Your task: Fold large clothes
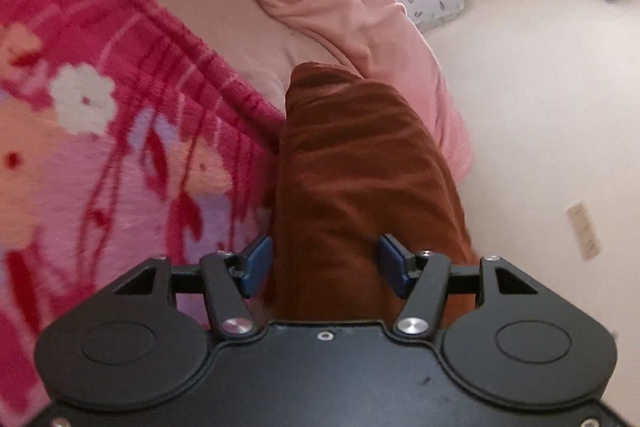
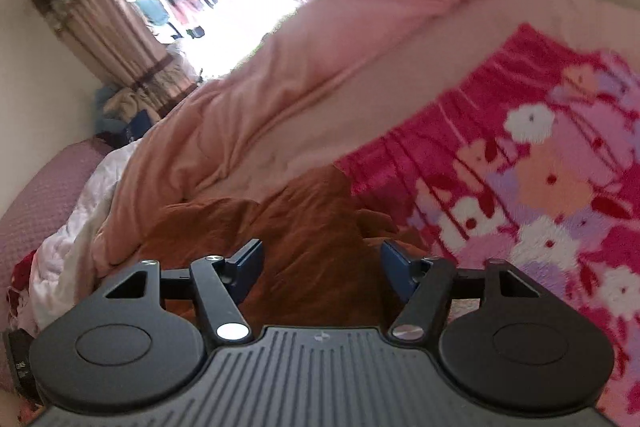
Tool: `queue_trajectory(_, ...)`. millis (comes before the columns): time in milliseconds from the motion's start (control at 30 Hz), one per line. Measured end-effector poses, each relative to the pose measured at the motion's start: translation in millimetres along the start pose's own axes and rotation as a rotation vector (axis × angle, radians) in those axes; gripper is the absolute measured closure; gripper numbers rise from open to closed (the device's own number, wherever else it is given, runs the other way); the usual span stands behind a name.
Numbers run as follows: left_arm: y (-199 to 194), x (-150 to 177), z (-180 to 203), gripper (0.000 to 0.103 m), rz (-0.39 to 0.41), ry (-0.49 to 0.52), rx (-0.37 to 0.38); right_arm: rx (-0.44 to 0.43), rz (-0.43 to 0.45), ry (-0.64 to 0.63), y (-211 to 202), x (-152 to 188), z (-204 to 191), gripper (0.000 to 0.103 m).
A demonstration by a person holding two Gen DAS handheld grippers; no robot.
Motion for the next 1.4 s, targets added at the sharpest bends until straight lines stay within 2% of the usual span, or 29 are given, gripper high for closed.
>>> queue_trajectory(133, 26, -9, 4, 0.041, -0.032, -0.028, 0.029, -0.062, -0.028, 0.056, 11, 0, 4, 0.025)
queue_trajectory(200, 35, -10, 5, 0.042, -0.044, -0.058, 0.049, -0.064, -0.039, 0.064, 15, -2, 6, 0.029)
queue_trajectory(233, 34, -10, 8, 0.047, -0.043, -0.060, 0.055, -0.057, -0.039, 0.061, 15, -1, 6, 0.044)
queue_trajectory(267, 33, -9, 11, 0.047, -0.039, -0.048, 0.056, -0.042, -0.035, 0.054, 15, -2, 6, 0.077)
queue_trajectory(300, 32, -8, 15, 0.047, -0.030, -0.020, 0.044, -0.036, -0.026, 0.041, 11, -1, 4, 0.088)
queue_trajectory(367, 29, -7, 22, 0.047, -0.015, 0.036, 0.019, -0.045, 0.036, 0.027, -8, -2, -4, 0.094)
queue_trajectory(433, 27, -6, 26, 0.047, -0.003, 0.077, -0.002, -0.058, 0.127, -0.008, -36, -3, -11, 0.094)
queue_trajectory(467, 29, -6, 27, 0.047, 0.002, 0.093, -0.016, -0.059, 0.140, 0.014, -43, -2, -7, 0.094)
queue_trajectory(533, 35, -3, 27, 0.046, -0.003, 0.112, -0.066, -0.035, 0.099, 0.068, -34, 3, 11, 0.094)
queue_trajectory(600, 42, 1, 24, 0.045, -0.007, 0.139, -0.118, 0.035, 0.040, 0.104, -10, 15, 35, 0.093)
queue_trajectory(633, 43, 3, 23, 0.045, -0.005, 0.154, -0.146, 0.043, 0.026, 0.118, -1, 21, 43, 0.090)
queue_trajectory(700, 35, 4, 26, 0.045, 0.019, 0.191, -0.176, 0.002, 0.035, 0.172, 5, 25, 51, 0.085)
queue_trajectory(733, 30, 3, 30, 0.048, 0.026, 0.206, -0.186, -0.030, 0.052, 0.188, 1, 23, 51, 0.081)
queue_trajectory(833, -7, 12, 48, 0.049, 0.069, 0.311, -0.202, -0.108, 0.083, 0.231, -29, 21, 47, 0.057)
queue_trajectory(867, -23, 20, 54, 0.048, 0.086, 0.352, -0.204, -0.103, 0.094, 0.202, -47, 24, 44, 0.046)
queue_trajectory(967, -70, 58, 63, 0.046, 0.123, 0.454, -0.206, -0.088, 0.134, 0.098, -94, 41, 36, 0.034)
queue_trajectory(1033, -89, 94, 60, 0.044, 0.111, 0.491, -0.185, -0.089, 0.121, 0.092, -115, 61, 42, 0.031)
queue_trajectory(1167, -105, 162, 47, 0.044, 0.062, 0.551, -0.188, -0.161, 0.050, 0.191, -127, 101, 61, 0.031)
queue_trajectory(1233, -101, 189, 47, 0.044, 0.047, 0.624, -0.228, -0.214, 0.035, 0.232, -126, 115, 62, 0.031)
queue_trajectory(1300, -94, 205, 46, 0.044, 0.045, 0.688, -0.272, -0.222, 0.014, 0.257, -118, 121, 63, 0.031)
queue_trajectory(1400, -83, 212, 43, 0.047, 0.052, 0.716, -0.324, -0.207, 0.010, 0.261, -106, 122, 58, 0.031)
Point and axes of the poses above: each gripper's, at about its wrist camera, not at the fingertips, and y roughly the way its jaws point, z to its right, x to its underside, the point moved 9 cm from there along y, roughly the way its jaws point, and after that the axes turned 6 degrees about -z, right-handed, at the moved point
